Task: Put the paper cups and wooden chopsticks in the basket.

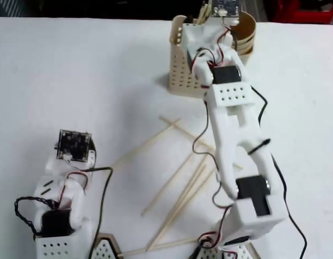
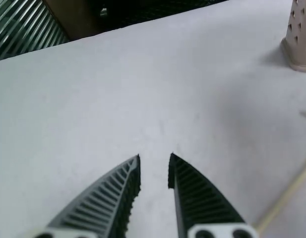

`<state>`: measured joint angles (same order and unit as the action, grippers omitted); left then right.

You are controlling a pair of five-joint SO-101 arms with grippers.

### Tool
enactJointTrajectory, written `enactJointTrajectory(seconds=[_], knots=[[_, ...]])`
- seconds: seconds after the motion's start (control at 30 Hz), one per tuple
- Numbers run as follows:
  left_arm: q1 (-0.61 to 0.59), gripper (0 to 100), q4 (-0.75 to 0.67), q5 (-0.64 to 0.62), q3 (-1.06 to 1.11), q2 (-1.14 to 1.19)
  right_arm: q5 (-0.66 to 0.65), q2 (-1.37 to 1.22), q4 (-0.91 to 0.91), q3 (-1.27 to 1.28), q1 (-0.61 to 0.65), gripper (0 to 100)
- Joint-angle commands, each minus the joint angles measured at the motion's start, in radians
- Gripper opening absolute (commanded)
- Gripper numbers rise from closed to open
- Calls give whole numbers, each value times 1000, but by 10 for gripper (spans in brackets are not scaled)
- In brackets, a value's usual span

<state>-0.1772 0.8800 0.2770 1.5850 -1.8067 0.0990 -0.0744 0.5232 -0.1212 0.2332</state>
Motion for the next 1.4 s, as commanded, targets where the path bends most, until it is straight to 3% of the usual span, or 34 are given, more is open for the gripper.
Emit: enactJointTrajectory(seconds=[0.0, 0.13, 0.5, 0.77, 0.97, 1.2, 1.37], knots=[[-7, 112, -32, 9, -6, -10, -6, 150, 119, -43, 2, 159], [-7, 112, -32, 9, -6, -10, -11, 260, 294, -43, -4, 159], [-7, 112, -32, 9, -5, -10, -328, 390, 816, -34, 2, 159], [-7, 112, -40, 9, 6, -10, -436, 389, 1072, -21, 4, 159], [-8, 112, -74, 9, 23, -12, -566, 389, 1040, 227, 16, 159], [-8, 112, -74, 9, 26, -12, -652, 389, 682, 608, 62, 159], [-8, 112, -74, 9, 28, -12, -652, 377, 504, 720, 102, 159]])
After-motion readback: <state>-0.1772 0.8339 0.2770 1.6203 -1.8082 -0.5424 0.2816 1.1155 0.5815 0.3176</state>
